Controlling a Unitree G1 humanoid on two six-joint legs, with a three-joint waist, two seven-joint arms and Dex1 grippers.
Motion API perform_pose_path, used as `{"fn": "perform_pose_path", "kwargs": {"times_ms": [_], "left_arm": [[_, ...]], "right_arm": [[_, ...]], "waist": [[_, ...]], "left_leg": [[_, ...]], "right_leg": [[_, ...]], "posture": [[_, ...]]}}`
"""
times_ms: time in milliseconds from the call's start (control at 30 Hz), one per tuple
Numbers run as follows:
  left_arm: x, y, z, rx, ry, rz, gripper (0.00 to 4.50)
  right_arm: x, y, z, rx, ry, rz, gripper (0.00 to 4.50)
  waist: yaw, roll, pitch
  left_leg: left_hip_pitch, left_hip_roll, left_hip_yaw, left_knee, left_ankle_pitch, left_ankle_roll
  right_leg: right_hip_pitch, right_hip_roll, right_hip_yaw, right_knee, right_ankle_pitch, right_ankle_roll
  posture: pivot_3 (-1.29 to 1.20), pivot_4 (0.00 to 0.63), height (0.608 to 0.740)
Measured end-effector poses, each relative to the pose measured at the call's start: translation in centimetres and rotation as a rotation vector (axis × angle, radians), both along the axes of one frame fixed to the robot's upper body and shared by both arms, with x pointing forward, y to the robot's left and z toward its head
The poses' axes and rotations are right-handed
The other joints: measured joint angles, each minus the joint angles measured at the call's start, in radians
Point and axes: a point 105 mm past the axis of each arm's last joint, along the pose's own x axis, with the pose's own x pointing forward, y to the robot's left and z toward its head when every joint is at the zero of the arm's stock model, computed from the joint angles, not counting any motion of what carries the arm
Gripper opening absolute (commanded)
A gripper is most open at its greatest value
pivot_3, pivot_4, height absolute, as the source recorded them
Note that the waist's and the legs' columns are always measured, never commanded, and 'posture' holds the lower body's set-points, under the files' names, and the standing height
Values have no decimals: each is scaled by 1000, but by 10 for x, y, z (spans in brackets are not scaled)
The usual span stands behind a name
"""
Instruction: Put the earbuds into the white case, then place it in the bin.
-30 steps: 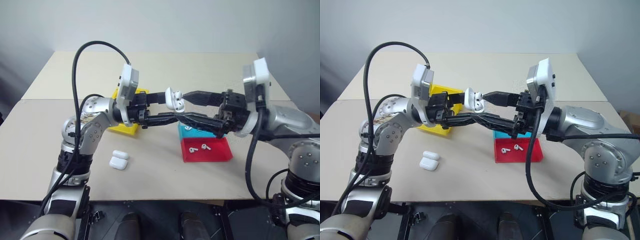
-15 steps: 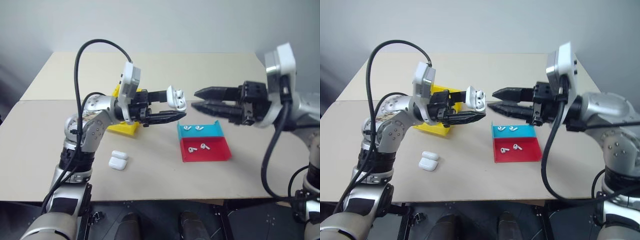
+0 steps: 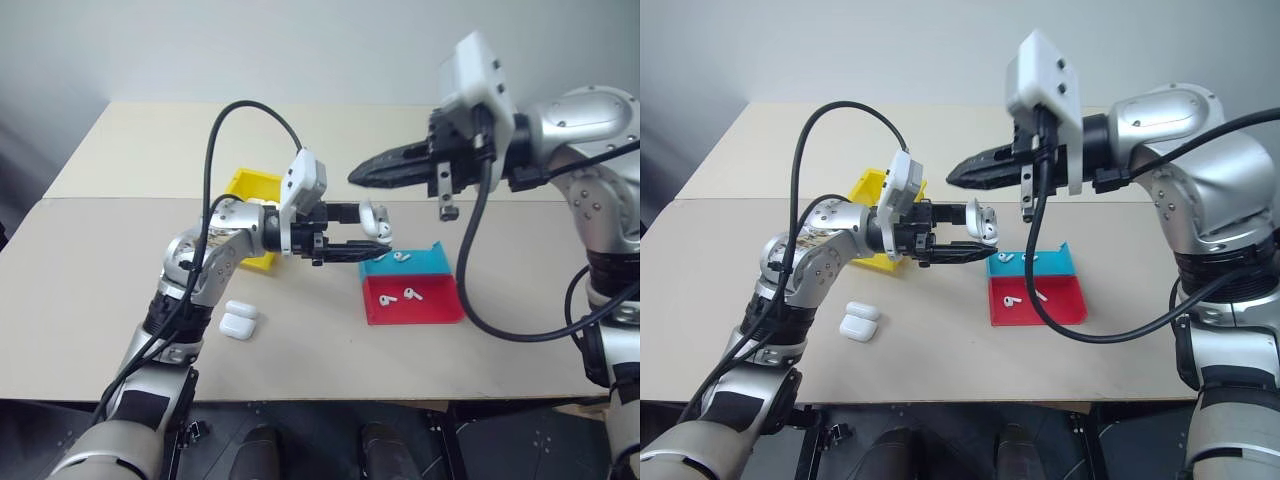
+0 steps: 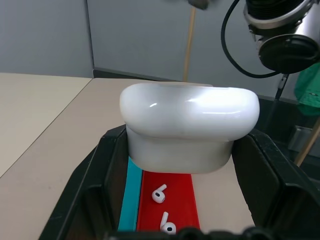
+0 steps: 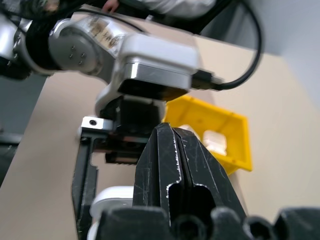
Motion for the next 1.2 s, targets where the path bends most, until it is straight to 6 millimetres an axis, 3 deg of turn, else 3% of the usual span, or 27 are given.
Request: {"fn": "perform_pose_path", "kwargs": {"times_ms": [200,500,633,767,867,1000,1200], "left_arm": [[4,1,-4,19,17,19,2815],[8,10,-8,31,43,60,2815],[9,18,-4,-11,41,90,2815],[0,29,19,-108,-38,114,2815],[1,52,23,-161,-63,207,2815],[9,83,25,-216,-78,394,2815],[40,128,13,-198,-14,860,2815]], "right_arm": [[2,-5,-13,-137,-68,-18,15],[6,-26,-21,-196,-96,-88,15],[8,-32,-20,-151,-65,-131,15],[5,-39,0,69,66,-201,15],[-1,-59,1,201,187,-271,15],[-12,-75,-15,303,300,-330,15],[-21,-70,-33,401,313,-366,15]], "waist": [[-1,0,0],[-1,0,0],[-3,0,0],[-1,0,0],[4,0,0],[12,0,0],[11,0,0]], "left_leg": [[0,0,0,0,0,0],[0,0,0,0,0,0],[0,0,0,0,0,0],[0,0,0,-1,0,0],[0,0,0,0,0,0],[1,0,-1,0,0,0],[2,0,0,0,0,0]], "right_leg": [[0,0,0,0,0,0],[0,0,0,0,0,0],[0,0,0,0,0,0],[1,0,0,1,0,0],[1,-1,-1,0,0,0],[1,0,0,0,0,0],[2,0,0,1,0,0]], "posture": [[0,150,740],[0,150,740],[0,150,740],[0,150,740],[0,150,740],[0,150,740],[0,150,740]]}}
